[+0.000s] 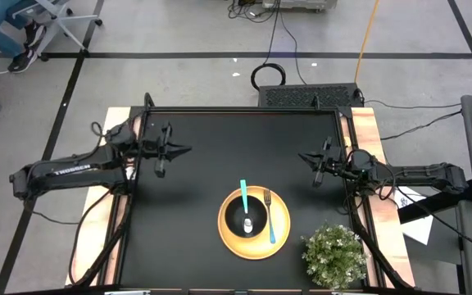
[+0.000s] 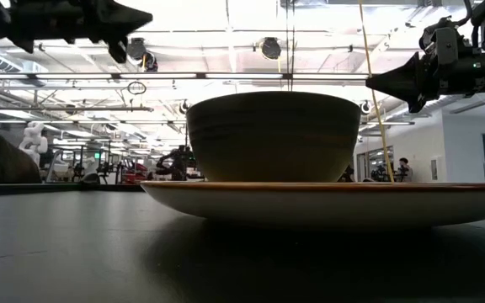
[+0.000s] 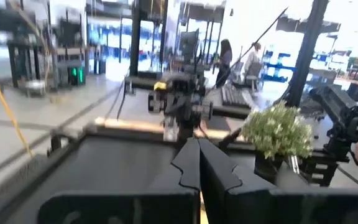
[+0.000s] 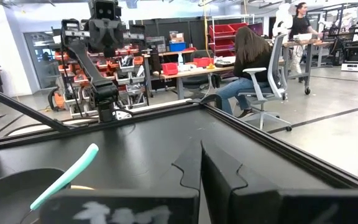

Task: Pick and place plate/cup/fork/spoon on tray
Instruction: Return to Home Position

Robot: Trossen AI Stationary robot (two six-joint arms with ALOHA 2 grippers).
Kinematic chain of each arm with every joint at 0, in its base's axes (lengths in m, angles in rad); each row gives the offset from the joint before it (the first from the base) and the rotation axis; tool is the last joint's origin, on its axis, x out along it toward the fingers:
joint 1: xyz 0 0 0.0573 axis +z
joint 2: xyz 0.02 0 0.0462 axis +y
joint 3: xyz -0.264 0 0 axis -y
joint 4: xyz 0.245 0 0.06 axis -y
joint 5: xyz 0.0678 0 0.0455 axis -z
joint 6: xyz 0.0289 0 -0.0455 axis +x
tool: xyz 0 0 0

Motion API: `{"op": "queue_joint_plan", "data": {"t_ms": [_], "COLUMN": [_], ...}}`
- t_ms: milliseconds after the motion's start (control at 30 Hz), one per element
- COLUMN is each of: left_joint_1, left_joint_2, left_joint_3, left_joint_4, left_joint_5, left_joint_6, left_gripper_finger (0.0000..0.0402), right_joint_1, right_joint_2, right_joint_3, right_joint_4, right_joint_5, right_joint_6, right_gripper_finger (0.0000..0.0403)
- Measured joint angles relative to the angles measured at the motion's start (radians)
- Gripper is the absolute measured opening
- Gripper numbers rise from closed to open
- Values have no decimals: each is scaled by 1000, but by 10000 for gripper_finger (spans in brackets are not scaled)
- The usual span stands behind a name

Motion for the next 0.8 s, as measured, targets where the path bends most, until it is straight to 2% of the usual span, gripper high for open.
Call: {"op": "queue_joint_plan", "data": {"t_ms": [167, 333, 633, 800], "left_joint_1": [-1, -21, -63, -78], "left_joint_2": [-134, -231, -290, -317], "left_joint_3": [0, -21, -144, -200], "left_joint_4": [-64, -91, -78, -67], "left_joint_5": [-18, -81, -201, -219], "left_joint_6": [28, 28, 15, 18], "left_gripper_finger": [1, 0, 0, 0], "right_joint_1": [0, 0, 0, 0], "right_joint_2": [0, 0, 0, 0], "right_joint_3": [0, 0, 0, 0], "right_joint_4": [0, -7, -7, -7], "right_joint_5": [0, 0, 0, 0], "right_joint_6": [5, 8, 19, 19], "right_gripper_finger": [0, 0, 0, 0]}}
